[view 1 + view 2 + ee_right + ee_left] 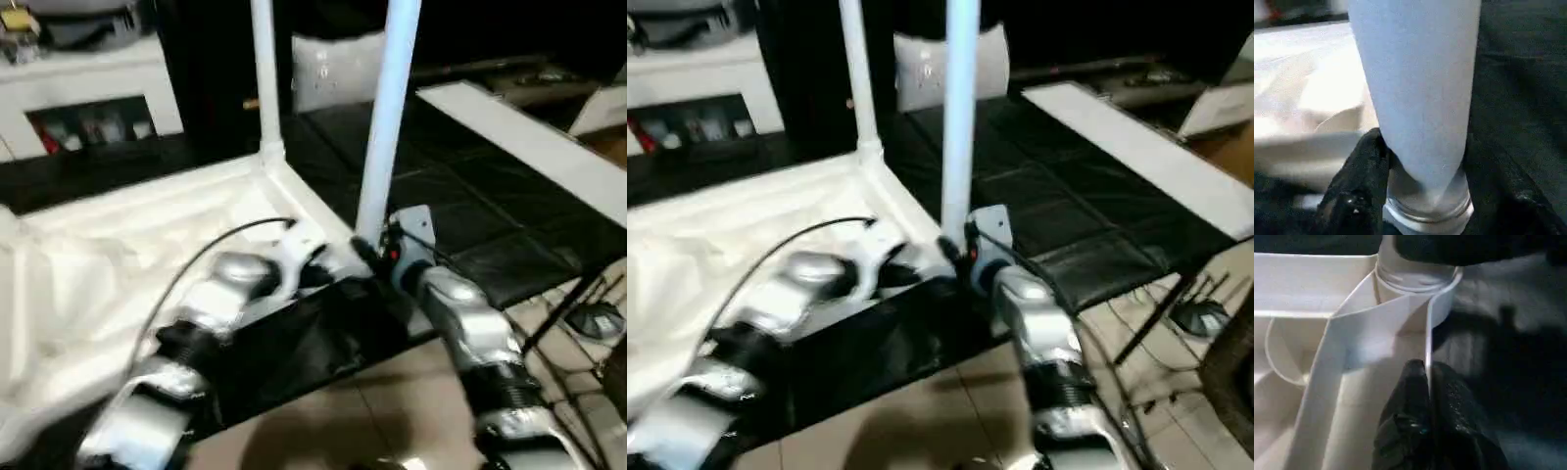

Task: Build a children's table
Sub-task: Rotate leg to tighten

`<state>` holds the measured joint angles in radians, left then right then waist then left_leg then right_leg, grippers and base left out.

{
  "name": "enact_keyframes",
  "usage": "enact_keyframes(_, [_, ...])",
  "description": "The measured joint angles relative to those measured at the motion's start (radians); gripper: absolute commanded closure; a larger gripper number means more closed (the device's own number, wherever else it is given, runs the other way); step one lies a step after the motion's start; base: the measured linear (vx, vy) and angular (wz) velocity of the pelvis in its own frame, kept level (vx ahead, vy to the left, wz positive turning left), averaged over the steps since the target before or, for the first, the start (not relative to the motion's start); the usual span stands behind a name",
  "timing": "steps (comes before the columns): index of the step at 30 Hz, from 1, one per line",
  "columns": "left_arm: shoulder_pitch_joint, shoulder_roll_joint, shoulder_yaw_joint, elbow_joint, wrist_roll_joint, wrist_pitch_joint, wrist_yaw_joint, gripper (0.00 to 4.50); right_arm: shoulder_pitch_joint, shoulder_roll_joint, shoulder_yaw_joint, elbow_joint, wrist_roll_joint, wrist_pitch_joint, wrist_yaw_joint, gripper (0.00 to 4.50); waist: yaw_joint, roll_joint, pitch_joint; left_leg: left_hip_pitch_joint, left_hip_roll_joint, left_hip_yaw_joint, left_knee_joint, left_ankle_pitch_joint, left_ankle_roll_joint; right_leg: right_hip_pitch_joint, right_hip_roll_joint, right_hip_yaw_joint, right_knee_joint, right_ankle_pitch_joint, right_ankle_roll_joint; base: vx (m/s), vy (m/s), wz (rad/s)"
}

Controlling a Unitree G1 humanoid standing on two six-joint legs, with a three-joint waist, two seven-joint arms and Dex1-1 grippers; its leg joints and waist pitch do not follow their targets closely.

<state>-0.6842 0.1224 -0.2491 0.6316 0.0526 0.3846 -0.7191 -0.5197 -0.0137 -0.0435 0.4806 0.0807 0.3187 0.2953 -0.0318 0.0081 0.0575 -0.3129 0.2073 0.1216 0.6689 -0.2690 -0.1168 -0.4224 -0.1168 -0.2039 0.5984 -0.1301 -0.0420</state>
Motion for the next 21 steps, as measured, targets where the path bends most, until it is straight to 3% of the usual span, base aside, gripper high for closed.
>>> enact_keyframes(2, [-0.016,-0.006,0.006,0.008,0.003,-0.007,0.027,4.50,-0.033,0.030,-0.021,0.038,0.002,-0.029,-0.056,1.85,-0.019,0.021,-0.001,-0.036,0.010,-0.023,-0.007,-0.005,0.009,0.012,-0.009,-0.060,-0.046,0.001,0.003,0.070,0.064,-0.22])
enact_keyframes(3, [-0.021,-0.014,0.006,0.010,0.004,-0.012,0.036,4.50,-0.037,0.037,-0.030,0.046,0.010,-0.050,-0.070,1.81,-0.021,0.027,-0.001,-0.042,0.027,-0.031,-0.013,0.000,0.002,0.012,-0.001,-0.057,-0.051,-0.003,0.014,0.107,0.070,-0.17])
enact_keyframes(4, [-0.021,-0.016,0.005,0.011,0.004,-0.014,0.038,4.50,-0.037,0.042,-0.033,0.051,0.013,-0.060,-0.074,1.73,-0.027,0.022,-0.002,-0.041,0.020,-0.028,-0.010,0.003,0.003,0.009,0.000,-0.037,-0.047,0.004,0.009,0.055,0.044,0.09])
enact_keyframes(5, [-0.021,-0.017,0.004,0.011,0.004,-0.016,0.038,4.50,-0.036,0.043,-0.035,0.054,0.015,-0.068,-0.075,1.60,-0.032,0.013,-0.003,-0.036,0.002,-0.023,-0.009,0.001,0.008,0.007,-0.004,-0.016,-0.042,0.027,-0.006,0.054,0.086,0.13])
enact_keyframes(6, [-0.021,-0.021,0.004,0.010,0.005,-0.023,0.039,4.50,-0.037,0.043,-0.038,0.054,0.017,-0.080,-0.074,1.47,-0.027,0.011,-0.002,-0.032,-0.011,-0.010,-0.016,0.000,0.009,0.001,-0.010,-0.005,-0.035,0.024,-0.002,0.054,0.086,0.13])
enact_keyframes(11, [-0.022,0.007,0.001,-0.009,0.012,-0.053,0.001,4.50,-0.023,0.036,-0.020,0.050,0.002,-0.140,-0.032,1.03,-0.012,0.007,-0.003,-0.048,-0.008,-0.008,-0.023,0.003,0.013,-0.019,-0.011,-0.004,-0.034,0.026,-0.007,0.009,0.011,0.01])
enact_keyframes(16, [-0.012,0.036,-0.020,-0.025,0.011,-0.089,-0.050,4.50,0.053,-0.030,0.016,-0.014,0.002,-0.202,0.076,0.68,0.027,0.006,-0.002,-0.048,-0.005,-0.004,-0.023,0.003,0.013,-0.028,-0.010,-0.001,-0.020,0.017,-0.013,0.000,0.000,0.00])
enact_keyframes(21, [0.011,0.079,-0.035,-0.038,0.010,-0.132,-0.123,4.50,0.162,-0.160,0.021,-0.187,0.074,-0.209,0.278,0.28,0.060,0.006,-0.003,-0.044,0.000,-0.001,-0.023,0.006,0.011,-0.028,-0.005,-0.001,-0.020,0.016,-0.012,0.000,0.000,0.00])
